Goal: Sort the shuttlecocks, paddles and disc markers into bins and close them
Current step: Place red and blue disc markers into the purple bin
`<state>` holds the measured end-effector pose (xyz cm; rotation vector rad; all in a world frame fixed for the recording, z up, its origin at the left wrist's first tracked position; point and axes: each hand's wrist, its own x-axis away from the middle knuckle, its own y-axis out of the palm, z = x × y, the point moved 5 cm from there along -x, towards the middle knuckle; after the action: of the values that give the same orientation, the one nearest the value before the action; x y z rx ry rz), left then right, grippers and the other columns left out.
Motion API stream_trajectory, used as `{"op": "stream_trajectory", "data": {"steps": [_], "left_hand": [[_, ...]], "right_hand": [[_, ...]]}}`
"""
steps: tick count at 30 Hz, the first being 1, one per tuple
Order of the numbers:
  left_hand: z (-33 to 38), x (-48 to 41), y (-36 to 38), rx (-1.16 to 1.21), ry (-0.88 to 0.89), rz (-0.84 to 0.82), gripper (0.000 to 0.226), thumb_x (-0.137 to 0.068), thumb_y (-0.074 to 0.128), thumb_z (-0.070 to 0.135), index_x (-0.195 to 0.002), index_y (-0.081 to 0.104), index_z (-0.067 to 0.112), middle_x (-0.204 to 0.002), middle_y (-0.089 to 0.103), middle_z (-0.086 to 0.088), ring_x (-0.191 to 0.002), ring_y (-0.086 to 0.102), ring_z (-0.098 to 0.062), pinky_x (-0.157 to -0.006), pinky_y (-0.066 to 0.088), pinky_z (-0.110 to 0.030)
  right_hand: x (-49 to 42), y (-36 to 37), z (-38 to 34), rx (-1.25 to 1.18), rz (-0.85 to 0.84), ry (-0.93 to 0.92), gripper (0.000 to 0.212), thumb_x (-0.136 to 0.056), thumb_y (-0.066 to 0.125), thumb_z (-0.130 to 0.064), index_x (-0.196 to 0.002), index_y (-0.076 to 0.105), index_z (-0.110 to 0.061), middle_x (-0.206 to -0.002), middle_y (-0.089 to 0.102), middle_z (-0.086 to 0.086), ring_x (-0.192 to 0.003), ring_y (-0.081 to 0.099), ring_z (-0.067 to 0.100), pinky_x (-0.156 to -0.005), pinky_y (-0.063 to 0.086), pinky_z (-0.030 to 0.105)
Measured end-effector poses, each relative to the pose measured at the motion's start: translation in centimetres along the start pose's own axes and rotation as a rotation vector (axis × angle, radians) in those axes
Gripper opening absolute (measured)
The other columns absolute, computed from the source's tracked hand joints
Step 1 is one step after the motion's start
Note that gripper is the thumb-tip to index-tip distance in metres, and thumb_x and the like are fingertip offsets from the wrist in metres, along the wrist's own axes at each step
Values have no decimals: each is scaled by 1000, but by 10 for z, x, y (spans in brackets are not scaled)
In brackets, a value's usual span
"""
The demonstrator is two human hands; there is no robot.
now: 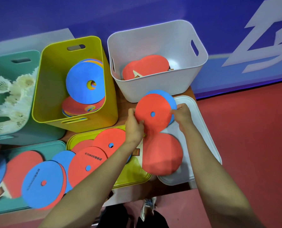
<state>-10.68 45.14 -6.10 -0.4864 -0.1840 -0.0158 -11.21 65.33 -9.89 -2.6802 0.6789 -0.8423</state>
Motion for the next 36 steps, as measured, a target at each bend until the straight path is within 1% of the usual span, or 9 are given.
{"op": "stream_trajectory", "data": {"steps": [5, 11, 14, 19, 24, 29, 31, 33, 36], "left_hand": [[28, 12, -27, -20, 222, 130, 32, -79, 56, -9, -105, 48, 9, -95, 57, 1, -84, 53, -19, -69, 36, -23], [54, 42, -73, 6, 404, 210, 28, -86, 55, -3, -110, 48, 7, -100, 58, -3, -84, 53, -16, -72, 39, -23], [52, 49, -111, 51, 413, 273, 26, -87, 54, 6, -113, 47, 8, -103, 60, -8, -90, 56, -23, -77, 44, -31], [40, 58, -191, 143, 380, 356, 22, -91, 56, 16, -112, 49, 16, -89, 57, 10, -75, 53, 4, -71, 43, -18], [3, 44, -292, 233, 328, 454, 24, -90, 58, 9, -113, 54, 16, -88, 60, 7, -71, 52, 7, -69, 42, -15], [-47, 14, -398, 246, 326, 513, 25, -91, 57, 14, -115, 53, 19, -97, 61, 1, -76, 55, 7, -75, 45, -19], [-68, -2, -445, 271, 311, 537, 25, -90, 57, 9, -113, 54, 19, -97, 60, 1, -77, 54, 9, -75, 43, -17], [-91, -15, -496, 327, 282, 555, 26, -90, 55, 4, -110, 53, 21, -101, 61, -2, -83, 55, -3, -78, 44, -23], [-128, -28, -572, 320, 235, 621, 26, -90, 54, 5, -109, 53, 23, -101, 60, -3, -84, 53, -12, -78, 44, -32]], "right_hand": [[37, -16, -25, -180, 0, -223, 24, -79, 57, -4, -86, 52, -26, -93, 63, 7, -86, 62, 25, -75, 49, 36], [97, -19, -76, -130, 60, -584, 23, -86, 50, 1, -99, 45, -18, -87, 55, -15, -83, 60, 22, -72, 49, 29], [127, -3, -104, -131, -16, -663, 22, -89, 51, -1, -99, 44, -19, -89, 58, -13, -85, 61, 16, -72, 50, 21], [177, 32, -152, -94, -198, -793, 37, -91, 54, -5, -111, 49, -36, -98, 62, -16, -91, 61, -3, -79, 51, 15], [223, 111, -195, -113, -377, -858, 38, -91, 53, 1, -115, 54, -27, -102, 64, -4, -91, 64, 5, -68, 52, 18], [257, 225, -240, -56, -294, -885, 37, -89, 52, 1, -111, 56, -29, -92, 61, -15, -79, 63, 2, -72, 55, 30], [269, 274, -255, -20, -237, -869, 34, -88, 54, -5, -113, 58, -28, -85, 64, -8, -74, 65, 7, -75, 56, 39], [284, 322, -271, 41, -166, -898, 34, -86, 53, -7, -115, 60, -24, -89, 66, 3, -82, 66, 22, -78, 53, 51], [305, 389, -294, 114, -104, -935, 35, -85, 52, -5, -116, 59, -19, -99, 66, 11, -85, 64, 33, -75, 51, 54]]}}
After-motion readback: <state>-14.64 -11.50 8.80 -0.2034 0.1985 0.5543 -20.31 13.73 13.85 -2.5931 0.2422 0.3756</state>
